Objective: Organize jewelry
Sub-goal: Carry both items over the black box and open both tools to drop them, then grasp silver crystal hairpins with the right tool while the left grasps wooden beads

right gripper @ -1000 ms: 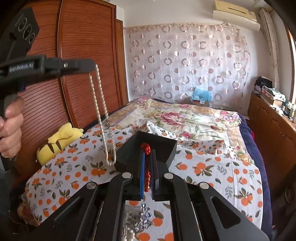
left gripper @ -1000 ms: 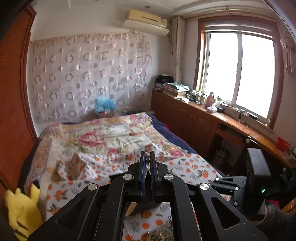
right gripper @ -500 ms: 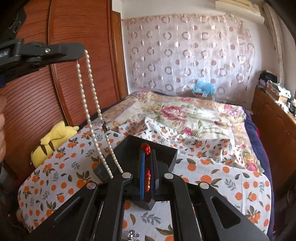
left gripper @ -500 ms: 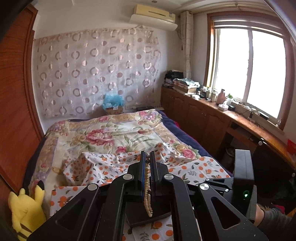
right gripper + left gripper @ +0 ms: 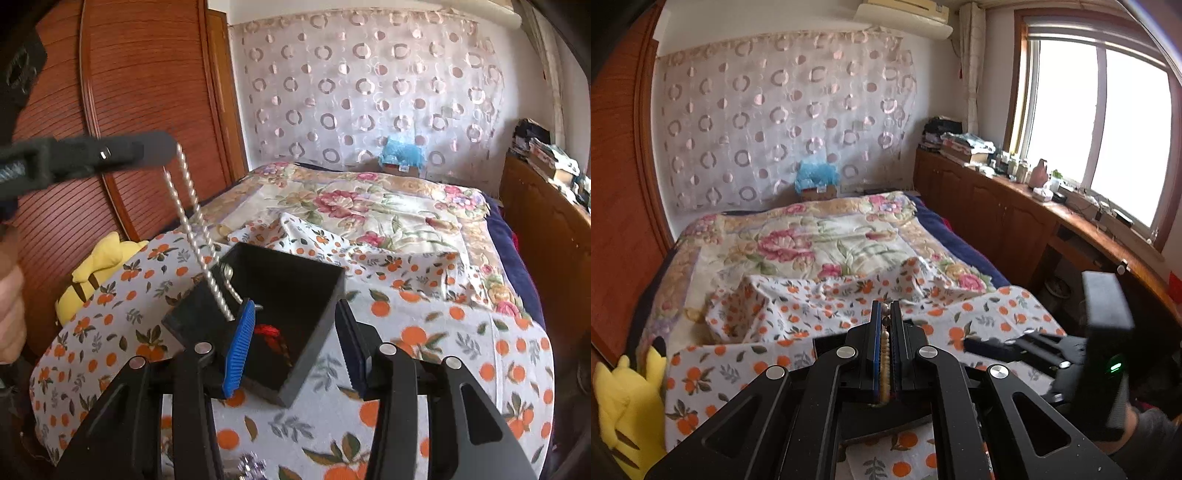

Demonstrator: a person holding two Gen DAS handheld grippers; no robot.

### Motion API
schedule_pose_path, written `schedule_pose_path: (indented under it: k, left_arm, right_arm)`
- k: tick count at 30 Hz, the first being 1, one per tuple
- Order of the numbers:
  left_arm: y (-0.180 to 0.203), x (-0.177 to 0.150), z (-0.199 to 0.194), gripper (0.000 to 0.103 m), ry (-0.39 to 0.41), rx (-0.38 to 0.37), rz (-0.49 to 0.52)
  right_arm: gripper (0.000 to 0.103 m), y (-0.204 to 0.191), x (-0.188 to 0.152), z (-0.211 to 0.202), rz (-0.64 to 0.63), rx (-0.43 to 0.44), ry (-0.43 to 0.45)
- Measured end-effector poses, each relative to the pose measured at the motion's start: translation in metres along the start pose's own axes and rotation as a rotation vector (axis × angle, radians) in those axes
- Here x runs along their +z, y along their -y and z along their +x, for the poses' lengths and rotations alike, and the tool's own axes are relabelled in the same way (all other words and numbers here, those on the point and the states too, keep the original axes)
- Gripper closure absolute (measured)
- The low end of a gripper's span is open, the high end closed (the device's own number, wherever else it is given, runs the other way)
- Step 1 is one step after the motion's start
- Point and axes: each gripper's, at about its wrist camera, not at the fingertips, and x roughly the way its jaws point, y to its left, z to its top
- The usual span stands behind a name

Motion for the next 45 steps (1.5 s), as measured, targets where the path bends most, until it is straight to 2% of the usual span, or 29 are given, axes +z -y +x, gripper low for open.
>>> schedule_pose_path:
  k: [8, 10, 12, 16, 17, 23, 27, 36, 45]
  left_arm:
    - [-0.009, -0.031, 0.020, 0.098, -0.046, 0.021, -0.016]
    - [-0.013, -0.038, 0.023, 0.094, -0.059, 0.024, -0.027]
    - [-0.015, -0.045, 0.022, 0.084, -0.062, 0.033, -0.024]
    - [-0.014, -0.066, 0.006, 0.079, -0.054, 0.048, -0.003]
    - [-0.014, -0.072, 0.002, 0.075, -0.055, 0.047, -0.002]
    - [-0.012, -0.111, -0.026, 0.062, -0.054, 0.023, -0.009]
    - [-0.008, -0.133, -0.039, 0.057, -0.067, 0.007, -0.011]
    - [-0.006, -0.172, -0.057, 0.055, -0.096, 0.024, -0.023]
    - [-0.008, -0.188, -0.064, 0.053, -0.115, 0.027, -0.017]
  right_arm:
    - [0.055, 0.007, -0.035, -0.029, 0.004, -0.006, 0.006]
    - [0.055, 0.002, -0.043, -0.037, -0.009, -0.004, 0.011]
    - [0.055, -0.001, -0.049, -0.043, -0.016, -0.002, 0.015]
    - [0.055, -0.010, -0.062, -0.052, -0.030, 0.013, 0.010]
    - [0.055, -0.011, -0.066, -0.053, -0.028, 0.019, 0.003]
    - [0.059, -0.021, -0.087, -0.052, -0.029, 0.030, -0.039]
    - [0.060, -0.024, -0.095, -0.048, -0.021, 0.042, -0.062]
    - [0.061, -0.026, -0.104, -0.035, -0.003, 0.052, -0.109]
    - [0.061, -0.025, -0.103, -0.016, 0.016, 0.052, -0.169]
